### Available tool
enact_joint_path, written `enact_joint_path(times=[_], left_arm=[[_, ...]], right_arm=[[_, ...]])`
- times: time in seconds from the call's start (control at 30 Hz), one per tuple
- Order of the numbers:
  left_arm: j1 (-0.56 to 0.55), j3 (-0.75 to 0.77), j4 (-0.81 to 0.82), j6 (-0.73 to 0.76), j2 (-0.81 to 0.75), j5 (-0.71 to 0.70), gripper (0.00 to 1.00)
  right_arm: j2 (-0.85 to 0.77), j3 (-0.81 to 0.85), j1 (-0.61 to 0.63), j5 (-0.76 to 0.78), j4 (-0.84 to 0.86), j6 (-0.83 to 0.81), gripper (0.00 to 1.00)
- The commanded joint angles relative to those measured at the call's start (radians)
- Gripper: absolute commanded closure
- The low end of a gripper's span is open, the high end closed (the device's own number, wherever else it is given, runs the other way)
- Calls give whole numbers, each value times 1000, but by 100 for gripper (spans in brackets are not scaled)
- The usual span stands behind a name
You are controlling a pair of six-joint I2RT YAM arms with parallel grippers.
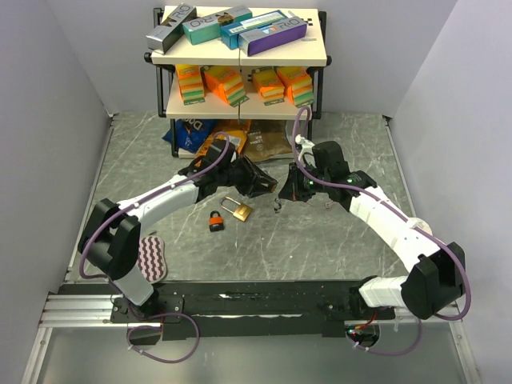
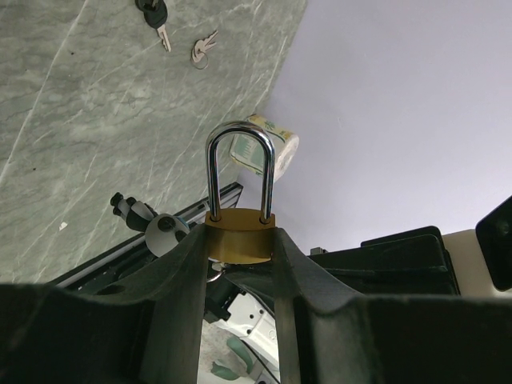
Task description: Unlock with the key
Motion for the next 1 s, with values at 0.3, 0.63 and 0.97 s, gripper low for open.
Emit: enact_joint_path(times=[0.3,0.63,0.97], left_arm=[[-15,26,32,-17,-20,32,99],[-18,30,33,-11,-23,29,99],[-23,33,44,-14,-7,42,99]], right_arm=[[-27,40,-17,-18,46,17,100],[-34,22,-54,-30,64,37,100],[-48,17,-59,-52,90,42,100]])
